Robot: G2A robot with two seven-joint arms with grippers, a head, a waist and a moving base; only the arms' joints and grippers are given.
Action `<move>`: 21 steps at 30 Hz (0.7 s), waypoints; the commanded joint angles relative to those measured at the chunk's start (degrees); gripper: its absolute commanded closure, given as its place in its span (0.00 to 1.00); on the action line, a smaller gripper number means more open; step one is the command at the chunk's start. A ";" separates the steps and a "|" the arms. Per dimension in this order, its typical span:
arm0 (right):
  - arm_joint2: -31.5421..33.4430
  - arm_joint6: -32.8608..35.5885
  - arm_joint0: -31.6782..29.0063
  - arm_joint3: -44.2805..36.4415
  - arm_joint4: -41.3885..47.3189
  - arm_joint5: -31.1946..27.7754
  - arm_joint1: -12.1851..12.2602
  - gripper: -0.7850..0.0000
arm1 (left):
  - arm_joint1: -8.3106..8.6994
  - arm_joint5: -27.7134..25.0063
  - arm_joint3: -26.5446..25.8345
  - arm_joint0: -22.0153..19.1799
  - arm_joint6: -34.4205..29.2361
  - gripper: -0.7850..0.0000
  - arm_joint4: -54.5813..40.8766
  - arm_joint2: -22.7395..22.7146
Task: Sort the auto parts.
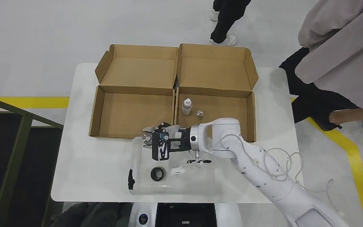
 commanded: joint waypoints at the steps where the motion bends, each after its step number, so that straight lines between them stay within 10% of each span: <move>1: 0.19 -0.38 0.27 0.40 0.26 0.28 -0.10 1.00 | 0.00 0.00 0.00 0.00 0.00 0.00 0.00 0.00; 21: -2.19 -2.07 9.12 12.72 1.22 4.27 -3.26 1.00 | 0.00 0.00 0.00 0.00 0.00 0.00 0.00 0.00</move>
